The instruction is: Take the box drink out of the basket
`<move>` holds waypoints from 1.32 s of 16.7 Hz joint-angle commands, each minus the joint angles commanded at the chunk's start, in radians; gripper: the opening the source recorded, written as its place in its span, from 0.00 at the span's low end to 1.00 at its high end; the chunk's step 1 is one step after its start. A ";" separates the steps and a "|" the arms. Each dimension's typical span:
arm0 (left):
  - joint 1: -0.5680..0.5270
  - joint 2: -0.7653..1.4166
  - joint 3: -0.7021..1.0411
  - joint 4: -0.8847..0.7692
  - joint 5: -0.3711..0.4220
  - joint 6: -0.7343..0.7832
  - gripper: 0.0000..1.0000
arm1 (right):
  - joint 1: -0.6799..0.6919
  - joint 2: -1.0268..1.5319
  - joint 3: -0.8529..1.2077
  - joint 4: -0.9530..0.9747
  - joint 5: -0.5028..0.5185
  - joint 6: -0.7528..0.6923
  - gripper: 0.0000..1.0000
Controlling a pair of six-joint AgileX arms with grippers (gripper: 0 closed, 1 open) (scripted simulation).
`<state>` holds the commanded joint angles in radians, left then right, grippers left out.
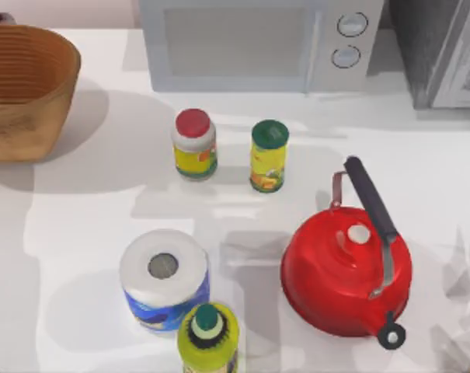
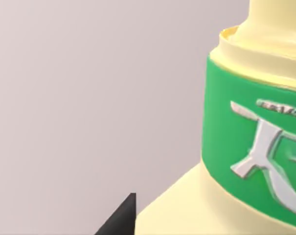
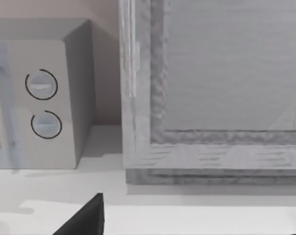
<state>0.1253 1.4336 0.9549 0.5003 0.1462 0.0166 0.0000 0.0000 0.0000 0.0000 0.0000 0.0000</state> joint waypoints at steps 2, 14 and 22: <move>-0.011 -0.142 -0.088 -0.046 -0.014 -0.001 0.00 | 0.000 0.000 0.000 0.000 0.000 0.000 1.00; -0.097 -1.167 -0.765 -0.400 -0.114 -0.014 0.00 | 0.000 0.000 0.000 0.000 0.000 0.000 1.00; -0.125 -1.434 -0.955 -0.500 -0.146 -0.017 0.00 | 0.000 0.000 0.000 0.000 0.000 0.000 1.00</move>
<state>0.0000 0.0000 0.0000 0.0000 0.0000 0.0000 0.0000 0.0000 0.0000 0.0000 0.0000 0.0000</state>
